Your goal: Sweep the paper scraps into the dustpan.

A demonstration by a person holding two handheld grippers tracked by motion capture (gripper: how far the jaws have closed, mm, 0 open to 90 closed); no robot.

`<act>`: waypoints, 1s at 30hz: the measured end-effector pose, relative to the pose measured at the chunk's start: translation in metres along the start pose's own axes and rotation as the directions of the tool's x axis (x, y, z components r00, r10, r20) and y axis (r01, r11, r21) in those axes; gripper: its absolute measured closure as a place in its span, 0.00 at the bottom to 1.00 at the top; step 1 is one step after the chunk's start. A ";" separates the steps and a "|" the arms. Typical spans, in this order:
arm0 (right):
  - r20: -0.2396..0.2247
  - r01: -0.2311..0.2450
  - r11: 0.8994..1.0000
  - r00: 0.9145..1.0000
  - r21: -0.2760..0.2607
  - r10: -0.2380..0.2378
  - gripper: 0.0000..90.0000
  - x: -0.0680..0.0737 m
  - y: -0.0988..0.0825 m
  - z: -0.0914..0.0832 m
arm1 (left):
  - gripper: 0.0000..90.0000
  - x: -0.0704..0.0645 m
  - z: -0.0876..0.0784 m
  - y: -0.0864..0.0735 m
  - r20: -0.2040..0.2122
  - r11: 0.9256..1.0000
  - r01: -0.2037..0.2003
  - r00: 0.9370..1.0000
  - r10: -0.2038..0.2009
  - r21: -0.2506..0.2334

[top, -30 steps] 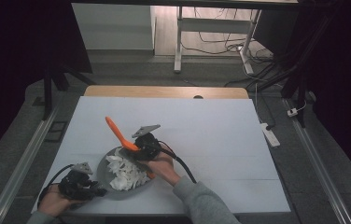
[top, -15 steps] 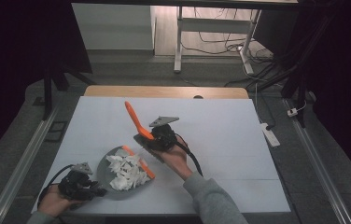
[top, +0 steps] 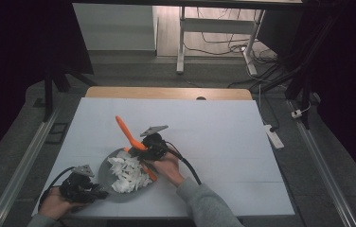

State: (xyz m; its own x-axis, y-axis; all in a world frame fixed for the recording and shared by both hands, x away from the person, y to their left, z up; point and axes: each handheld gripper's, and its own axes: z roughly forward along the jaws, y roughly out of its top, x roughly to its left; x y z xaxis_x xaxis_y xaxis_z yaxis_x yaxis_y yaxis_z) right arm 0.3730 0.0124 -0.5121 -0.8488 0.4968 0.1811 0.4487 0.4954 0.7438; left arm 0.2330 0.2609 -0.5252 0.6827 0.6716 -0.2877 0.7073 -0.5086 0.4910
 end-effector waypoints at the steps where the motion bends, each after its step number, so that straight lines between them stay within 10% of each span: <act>1: -0.013 0.008 1.000 1.000 -0.004 -0.008 0.78 0.005 0.001 0.000 | 0.69 0.000 0.000 0.000 -0.001 1.000 0.000 1.000 0.000 0.000; 6: -0.058 0.041 0.999 0.997 -0.030 -0.043 0.78 0.023 0.005 -0.010 | 0.69 0.000 0.001 0.000 -0.004 1.000 0.000 1.000 0.000 -0.004; 21: 0.009 -0.007 0.994 1.000 -0.108 0.008 0.78 -0.002 0.004 -0.049 | 0.69 0.000 0.003 -0.002 -0.018 0.999 -0.005 1.000 0.005 -0.043; 30: 0.184 -0.005 1.000 0.983 -0.029 0.010 0.78 -0.034 -0.006 -0.038 | 0.69 0.000 0.000 -0.002 -0.006 1.000 -0.013 1.000 0.013 -0.018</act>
State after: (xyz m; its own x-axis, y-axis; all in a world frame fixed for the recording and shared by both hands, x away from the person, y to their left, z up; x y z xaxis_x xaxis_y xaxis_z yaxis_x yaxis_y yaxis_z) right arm 0.3888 -0.0350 -0.4983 -0.7782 0.6245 0.0667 0.4443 0.4724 0.7612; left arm 0.2310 0.2621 -0.5259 0.6906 0.6682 -0.2768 0.6950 -0.5072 0.5096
